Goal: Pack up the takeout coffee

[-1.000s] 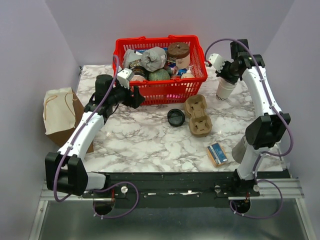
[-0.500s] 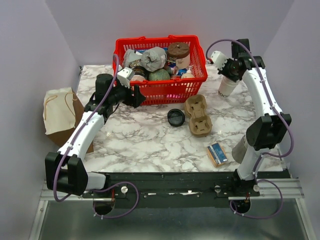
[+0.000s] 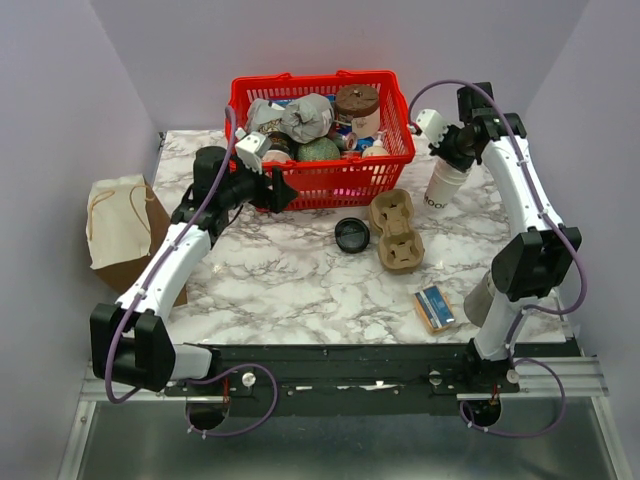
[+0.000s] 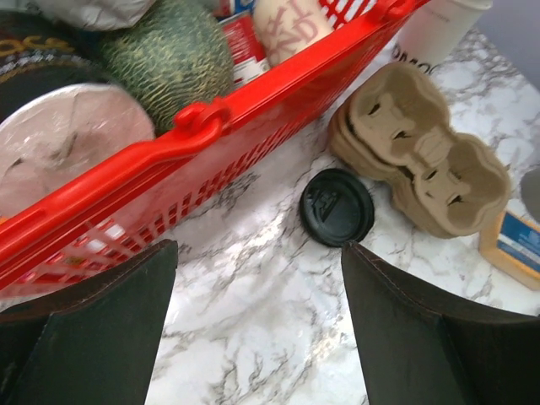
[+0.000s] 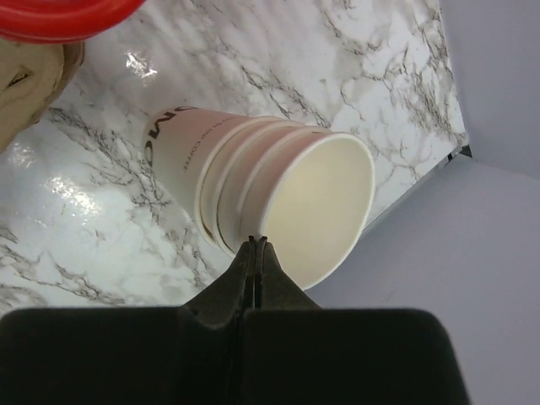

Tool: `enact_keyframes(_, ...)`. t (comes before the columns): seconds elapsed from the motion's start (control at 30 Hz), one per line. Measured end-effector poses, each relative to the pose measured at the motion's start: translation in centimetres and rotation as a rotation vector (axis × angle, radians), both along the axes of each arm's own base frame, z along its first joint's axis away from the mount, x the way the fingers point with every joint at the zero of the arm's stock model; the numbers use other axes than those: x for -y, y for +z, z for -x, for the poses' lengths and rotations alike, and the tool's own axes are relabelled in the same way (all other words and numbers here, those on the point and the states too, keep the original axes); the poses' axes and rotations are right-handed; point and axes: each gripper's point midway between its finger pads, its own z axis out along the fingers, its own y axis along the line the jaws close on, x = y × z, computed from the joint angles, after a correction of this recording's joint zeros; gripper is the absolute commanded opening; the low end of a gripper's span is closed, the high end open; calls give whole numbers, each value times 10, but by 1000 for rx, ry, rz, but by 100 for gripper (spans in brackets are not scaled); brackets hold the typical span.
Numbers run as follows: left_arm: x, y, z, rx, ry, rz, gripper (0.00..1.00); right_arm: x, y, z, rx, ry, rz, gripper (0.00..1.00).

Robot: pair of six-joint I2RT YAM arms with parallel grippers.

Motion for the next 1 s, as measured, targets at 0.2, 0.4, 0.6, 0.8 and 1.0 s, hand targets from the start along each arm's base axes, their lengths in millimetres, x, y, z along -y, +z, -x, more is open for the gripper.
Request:
enact_keyframes(0.2, 73, 30, 12, 91, -146, 86, 99, 0, 23, -5, 52, -36, -27, 0)
enact_keyframes(0.4, 168, 29, 46, 313, -421, 8, 99, 2, 16, -1, 26, -56, -25, 1)
enact_keyframes(0.6, 240, -8, 66, 636, -661, -189, 99, 2, 8, 7, -12, -100, -43, 0)
enact_keyframes(0.8, 279, -33, 37, 936, -667, -328, 99, 2, 2, 14, -45, -135, -61, 1)
enact_keyframes(1.0, 316, -34, 12, 1127, -625, -367, 99, 2, -5, 20, -78, -162, -71, 1)
